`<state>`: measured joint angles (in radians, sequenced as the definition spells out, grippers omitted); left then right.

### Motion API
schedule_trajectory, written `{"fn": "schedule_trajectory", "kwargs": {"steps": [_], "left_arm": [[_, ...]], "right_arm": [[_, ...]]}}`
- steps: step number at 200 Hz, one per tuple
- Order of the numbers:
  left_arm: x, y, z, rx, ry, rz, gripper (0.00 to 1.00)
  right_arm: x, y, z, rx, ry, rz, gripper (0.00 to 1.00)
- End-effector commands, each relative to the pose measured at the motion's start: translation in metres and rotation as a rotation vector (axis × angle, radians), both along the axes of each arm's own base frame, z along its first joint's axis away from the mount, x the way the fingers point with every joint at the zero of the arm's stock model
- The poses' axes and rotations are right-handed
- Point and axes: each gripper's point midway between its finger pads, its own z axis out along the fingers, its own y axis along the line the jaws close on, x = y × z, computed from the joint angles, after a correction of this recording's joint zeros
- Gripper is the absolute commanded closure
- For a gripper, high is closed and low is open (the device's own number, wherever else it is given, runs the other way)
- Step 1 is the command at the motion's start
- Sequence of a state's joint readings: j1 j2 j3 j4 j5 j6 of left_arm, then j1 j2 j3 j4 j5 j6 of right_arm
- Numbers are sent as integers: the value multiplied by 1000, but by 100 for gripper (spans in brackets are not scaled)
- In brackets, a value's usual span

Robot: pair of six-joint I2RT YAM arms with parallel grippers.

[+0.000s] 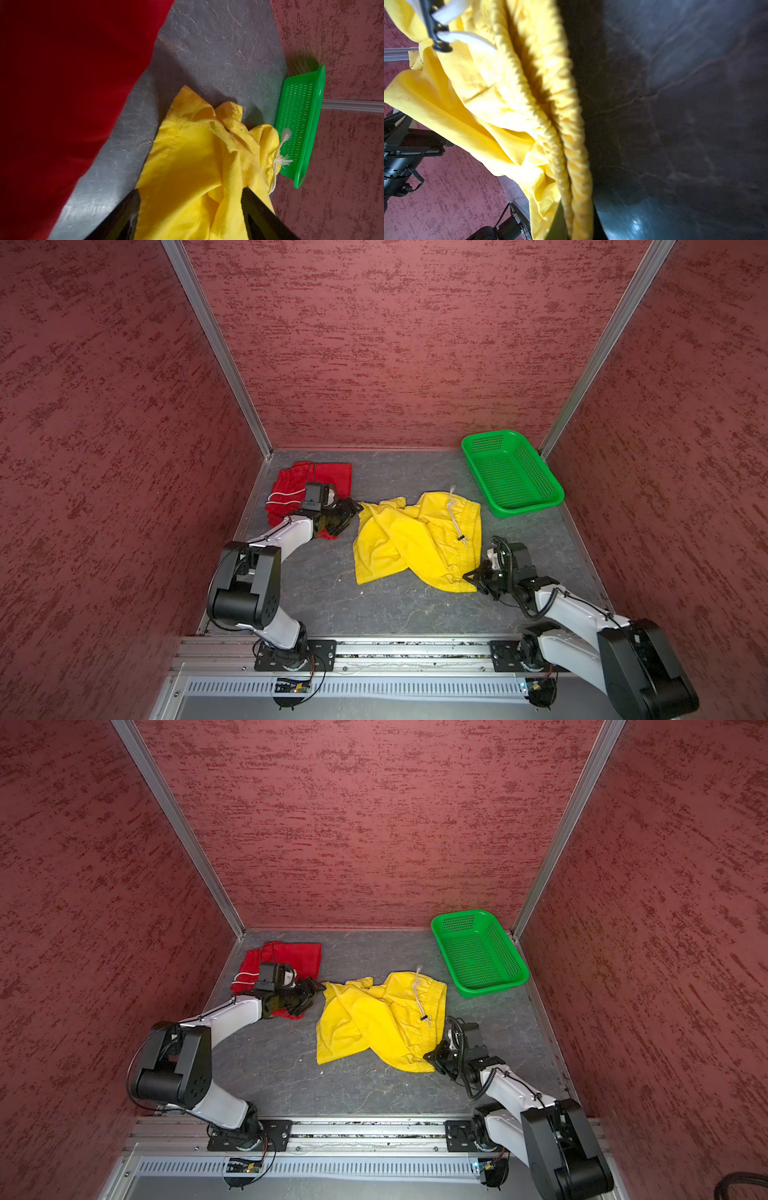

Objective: Fold and stack the shorts

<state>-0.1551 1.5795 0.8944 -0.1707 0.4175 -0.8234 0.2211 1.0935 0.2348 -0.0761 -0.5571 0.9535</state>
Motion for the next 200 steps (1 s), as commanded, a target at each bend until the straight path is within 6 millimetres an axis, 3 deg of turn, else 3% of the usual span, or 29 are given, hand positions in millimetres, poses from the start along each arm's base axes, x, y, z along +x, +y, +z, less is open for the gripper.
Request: {"fn": "schedule_trajectory", "kwargs": {"steps": [1,75,167,187,200], "left_arm": [[14,-2,6,-34,42,134,23],[38,-5,-12,-131,189,333,32],[65,-22,-43,-143,265,351,41],[67,-30,-51,-139,282,340,51],[69,-34,-54,-143,286,333,64]], "right_arm": [[11,0,8,5,-26,-21,100],[14,2,16,27,-49,-25,100],[14,4,17,42,-51,-24,100],[15,4,19,47,-56,-28,100],[15,4,19,48,-58,-29,100]]}}
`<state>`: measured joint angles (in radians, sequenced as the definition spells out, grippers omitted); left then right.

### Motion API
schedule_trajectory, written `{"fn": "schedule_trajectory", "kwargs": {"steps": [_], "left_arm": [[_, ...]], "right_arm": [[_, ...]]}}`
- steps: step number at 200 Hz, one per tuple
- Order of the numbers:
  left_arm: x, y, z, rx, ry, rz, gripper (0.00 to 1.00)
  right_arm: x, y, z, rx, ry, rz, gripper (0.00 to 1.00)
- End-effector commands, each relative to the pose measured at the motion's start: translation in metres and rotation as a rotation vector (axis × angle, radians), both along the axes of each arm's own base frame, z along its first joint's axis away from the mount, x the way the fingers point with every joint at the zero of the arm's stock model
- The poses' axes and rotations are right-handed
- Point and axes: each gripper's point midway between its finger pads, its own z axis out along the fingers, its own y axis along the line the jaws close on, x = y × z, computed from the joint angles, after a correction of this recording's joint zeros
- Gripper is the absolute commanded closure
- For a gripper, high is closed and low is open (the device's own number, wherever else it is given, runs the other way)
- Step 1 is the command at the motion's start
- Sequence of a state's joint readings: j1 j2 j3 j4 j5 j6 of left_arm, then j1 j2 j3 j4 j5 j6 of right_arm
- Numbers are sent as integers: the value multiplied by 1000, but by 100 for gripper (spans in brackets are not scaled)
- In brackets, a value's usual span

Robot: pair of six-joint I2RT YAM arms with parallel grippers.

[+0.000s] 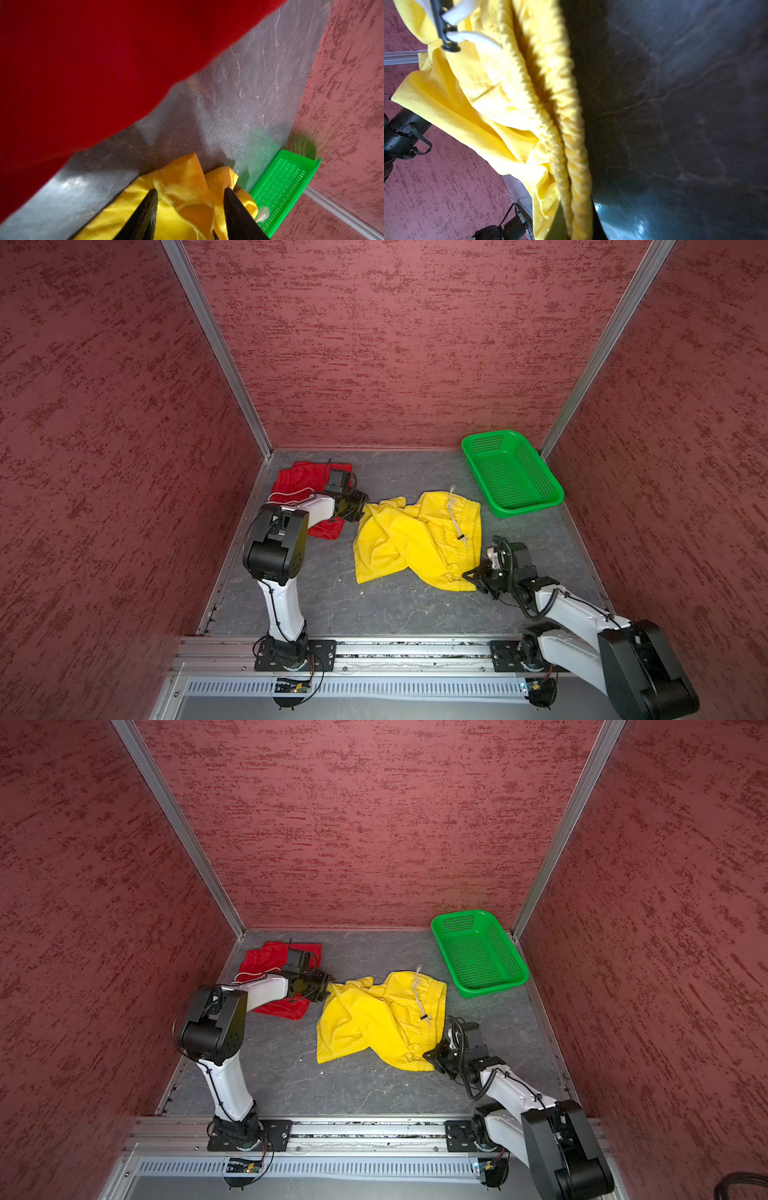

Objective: Fold and stack the shorts

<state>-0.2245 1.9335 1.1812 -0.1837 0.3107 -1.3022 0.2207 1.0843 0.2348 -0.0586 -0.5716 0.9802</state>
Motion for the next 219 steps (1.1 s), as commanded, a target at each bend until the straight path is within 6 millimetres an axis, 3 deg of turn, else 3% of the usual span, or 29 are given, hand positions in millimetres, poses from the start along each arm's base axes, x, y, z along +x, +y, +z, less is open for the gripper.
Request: {"fn": "schedule_trajectory", "kwargs": {"steps": [1,24,56,98,137,182,197,219], "left_arm": [[3,-8,-5,1,5,-14,66],[4,-3,2,19,-18,-13,100],[1,19,48,147,-129,-40,100],[-18,72,152,458,-334,-65,100],[-57,129,247,707,-473,-45,100],[-124,175,337,989,-577,-30,100],[-147,182,358,1033,-605,-26,100],[-176,187,384,1063,-648,-12,100]], "right_arm": [[13,1,14,21,-53,-21,100],[17,1,22,16,-78,-28,100],[39,2,63,38,-217,-50,100],[69,0,163,20,-491,-30,100],[79,-1,270,-18,-752,30,100],[54,1,402,-12,-1047,93,100],[41,6,430,25,-1092,134,100],[19,15,456,99,-1105,204,100]]}}
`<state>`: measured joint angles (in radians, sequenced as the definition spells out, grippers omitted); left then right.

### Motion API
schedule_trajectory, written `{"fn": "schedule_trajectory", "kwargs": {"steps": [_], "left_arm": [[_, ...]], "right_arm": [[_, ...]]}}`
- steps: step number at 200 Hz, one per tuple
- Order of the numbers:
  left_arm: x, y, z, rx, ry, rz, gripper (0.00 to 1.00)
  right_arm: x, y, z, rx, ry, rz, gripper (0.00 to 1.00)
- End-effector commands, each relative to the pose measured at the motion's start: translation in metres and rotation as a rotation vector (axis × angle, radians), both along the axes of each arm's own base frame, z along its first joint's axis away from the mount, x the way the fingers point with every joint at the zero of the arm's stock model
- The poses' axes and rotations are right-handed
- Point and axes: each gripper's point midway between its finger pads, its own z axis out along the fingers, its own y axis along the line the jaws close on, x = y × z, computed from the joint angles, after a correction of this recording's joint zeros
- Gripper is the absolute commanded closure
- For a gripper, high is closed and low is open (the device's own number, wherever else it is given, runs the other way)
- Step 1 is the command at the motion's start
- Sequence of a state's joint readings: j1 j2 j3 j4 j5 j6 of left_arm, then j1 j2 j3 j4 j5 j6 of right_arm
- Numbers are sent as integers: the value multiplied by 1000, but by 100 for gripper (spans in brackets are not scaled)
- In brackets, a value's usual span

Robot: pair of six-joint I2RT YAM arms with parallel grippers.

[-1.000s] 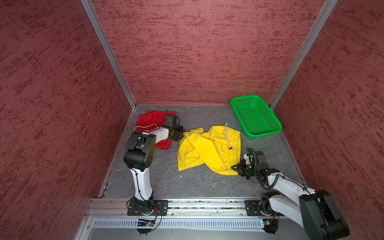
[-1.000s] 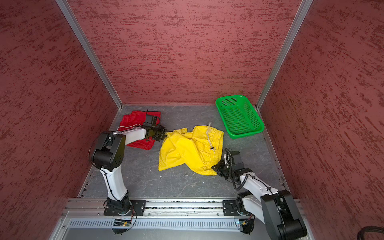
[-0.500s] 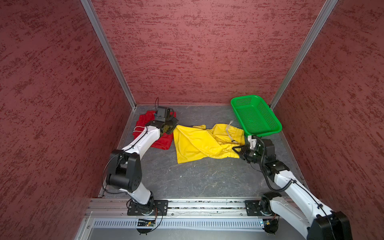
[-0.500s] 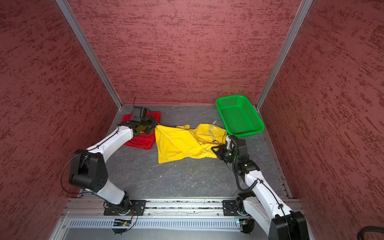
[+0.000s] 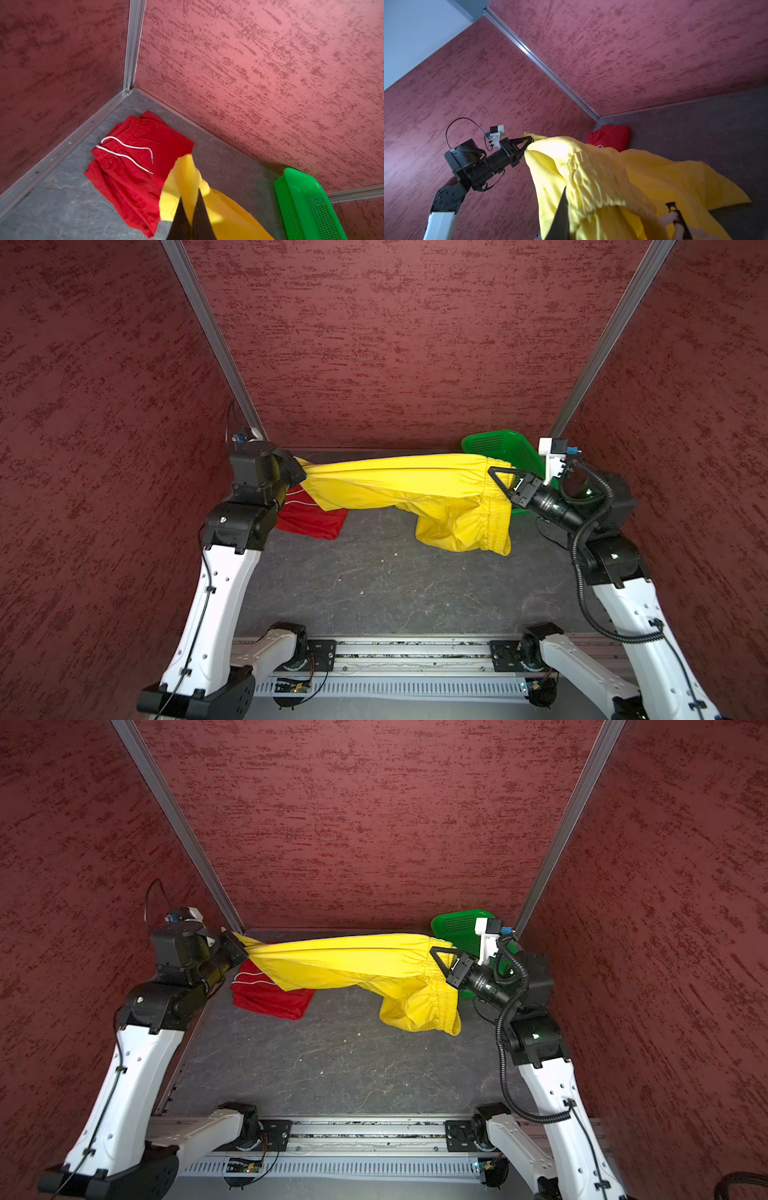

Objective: Fold and stack the shorts
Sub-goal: 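Grasp the yellow shorts with both grippers and lift them high, stretched, then lay the stretched yellow shorts flat on the table with both grippers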

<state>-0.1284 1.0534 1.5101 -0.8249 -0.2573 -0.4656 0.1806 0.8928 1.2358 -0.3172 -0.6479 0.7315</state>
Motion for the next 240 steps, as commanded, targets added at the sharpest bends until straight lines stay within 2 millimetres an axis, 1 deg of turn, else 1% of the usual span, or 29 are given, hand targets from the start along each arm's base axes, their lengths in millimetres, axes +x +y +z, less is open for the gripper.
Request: {"fn": "schedule_trajectory", "kwargs": {"steps": [1,17,31,42,53,68,80,101,109,111,114,127,134,138,141,148,158,173,185,186,194,199,203,207,219,220,231,235,240], "left_arm": [[-36,26,12,147,35,71,100],[-53,28,31,154,-4,66,100],[-60,26,44,155,-29,52,100],[-58,24,48,160,-33,38,100],[-51,23,49,170,-29,32,100],[-33,18,44,172,-13,10,100],[-11,11,37,166,1,-19,100],[38,-1,25,164,30,-68,100],[58,-4,21,168,44,-80,100],[63,-5,22,169,41,-84,100],[71,-6,22,169,41,-90,100],[103,-11,26,175,30,-109,100],[119,-15,34,175,6,-127,100],[126,-16,40,175,-9,-131,100],[132,-16,44,176,-18,-132,100],[141,-16,58,177,-47,-130,100],[146,-17,79,165,-95,-137,100],[132,-21,120,153,-208,-158,100],[109,-23,147,144,-301,-172,100],[110,-23,146,144,-301,-174,100],[89,-26,157,137,-360,-189,100],[76,-27,162,132,-397,-196,100],[70,-28,159,126,-407,-203,100],[57,-29,162,122,-439,-210,100],[33,-29,148,110,-450,-218,100],[33,-29,140,109,-436,-220,100],[18,-28,113,88,-386,-219,100],[16,-28,97,83,-352,-219,100],[13,-27,77,74,-309,-213,100]], "right_arm": [[-23,6,24,-2,-28,85,100],[-39,7,41,15,-49,115,100],[-48,6,53,19,-64,117,100],[-46,4,56,14,-57,103,100],[-38,5,51,10,-28,99,100],[-14,9,34,1,32,97,100],[11,13,19,-6,75,89,100],[61,21,0,-36,109,81,100],[80,24,-3,-49,114,81,100],[82,24,0,-52,104,79,100],[93,26,-5,-58,115,77,100],[120,30,3,-75,81,76,100],[131,32,11,-80,60,74,100],[145,34,7,-88,69,74,100],[150,35,12,-90,57,76,100],[159,39,23,-95,27,90,100],[165,42,40,-96,-15,108,100],[151,46,73,-86,-104,152,100],[129,42,92,-94,-174,150,100],[127,42,93,-95,-181,149,100],[110,39,99,-103,-217,147,100],[101,37,99,-104,-230,143,100],[93,35,98,-102,-238,138,100],[84,33,97,-98,-247,135,100],[68,30,78,-77,-226,140,100],[68,30,73,-77,-216,140,100],[63,30,39,-74,-143,145,100],[63,29,27,-72,-117,144,100],[64,30,4,-69,-65,149,100]]}}
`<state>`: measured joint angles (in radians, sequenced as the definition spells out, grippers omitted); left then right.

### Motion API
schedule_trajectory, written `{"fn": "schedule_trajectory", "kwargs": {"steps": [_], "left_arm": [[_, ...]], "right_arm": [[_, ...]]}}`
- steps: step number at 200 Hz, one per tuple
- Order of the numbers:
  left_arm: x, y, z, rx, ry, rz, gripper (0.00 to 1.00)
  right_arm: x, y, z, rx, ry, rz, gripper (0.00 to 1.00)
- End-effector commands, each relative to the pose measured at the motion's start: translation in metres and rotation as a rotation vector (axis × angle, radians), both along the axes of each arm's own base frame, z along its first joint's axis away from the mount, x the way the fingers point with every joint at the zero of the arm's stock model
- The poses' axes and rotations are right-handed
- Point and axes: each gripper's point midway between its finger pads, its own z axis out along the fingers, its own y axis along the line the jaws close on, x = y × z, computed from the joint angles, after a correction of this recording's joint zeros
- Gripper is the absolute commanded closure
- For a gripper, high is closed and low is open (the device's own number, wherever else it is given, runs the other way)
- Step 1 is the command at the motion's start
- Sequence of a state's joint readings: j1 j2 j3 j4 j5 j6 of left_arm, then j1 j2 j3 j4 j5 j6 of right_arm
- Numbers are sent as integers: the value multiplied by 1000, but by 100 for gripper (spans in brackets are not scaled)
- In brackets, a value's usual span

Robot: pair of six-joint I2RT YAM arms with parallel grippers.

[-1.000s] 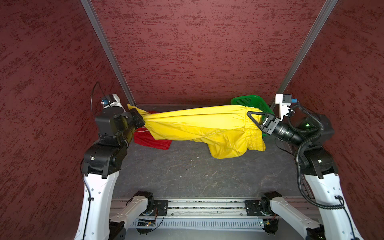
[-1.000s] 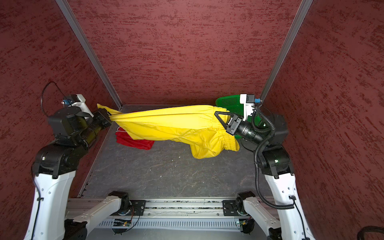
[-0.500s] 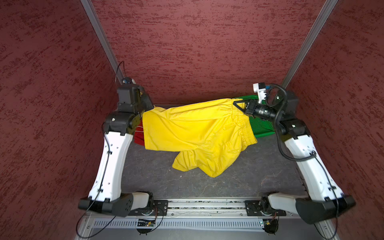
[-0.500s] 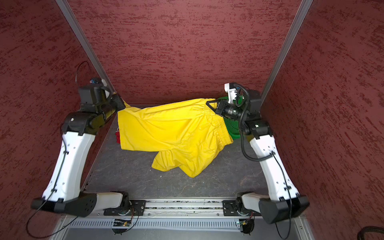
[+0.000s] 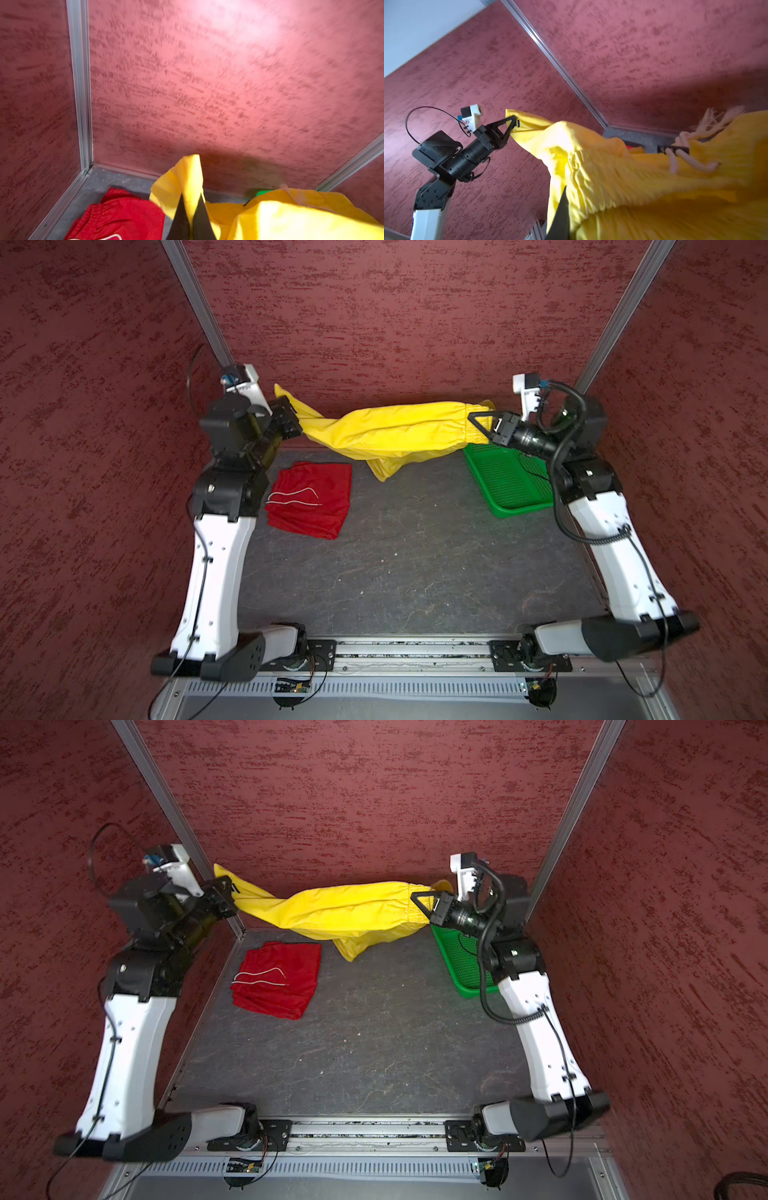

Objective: Fold and stack the shorts

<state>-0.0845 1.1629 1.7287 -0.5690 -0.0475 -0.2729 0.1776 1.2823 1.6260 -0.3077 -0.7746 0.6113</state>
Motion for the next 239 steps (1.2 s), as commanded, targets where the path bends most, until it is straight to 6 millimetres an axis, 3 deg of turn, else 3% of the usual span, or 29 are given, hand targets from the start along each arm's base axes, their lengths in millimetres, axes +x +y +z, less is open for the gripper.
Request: {"fn": "schedule_trajectory", "kwargs": {"steps": [1,31,55,71,87,119,149,161,172,192,201,220,239], "left_arm": [[-12,-2,-46,-33,53,-16,100],[-22,4,-197,-85,395,40,100],[-43,3,-309,-211,652,92,100],[-62,1,-361,-280,779,131,100],[-77,0,-393,-317,870,168,100],[-103,-4,-425,-340,1003,220,100],[-125,-9,-442,-352,1106,263,100],[-132,-11,-445,-354,1131,265,90],[-135,-13,-444,-361,1134,258,80],[-137,-14,-437,-369,1114,240,58],[-136,-14,-431,-364,1095,227,48],[-127,-16,-412,-349,1031,187,32],[-112,-26,-392,-318,958,96,26]], "right_arm": [[-8,1,-49,5,49,28,100],[-6,4,-188,3,406,45,100],[-25,0,-283,28,661,16,100],[-43,-7,-335,18,809,-35,100],[-64,-16,-377,-7,937,-88,100],[-97,-32,-425,-79,1107,-181,100],[-125,-56,-456,-211,1241,-305,100],[-135,-65,-462,-252,1273,-347,100],[-140,-71,-464,-278,1286,-381,93],[-144,-79,-455,-313,1282,-418,62],[-139,-86,-444,-339,1253,-458,54],[-127,-102,-411,-401,1178,-542,47],[-108,-112,-375,-460,1076,-587,47]]}}
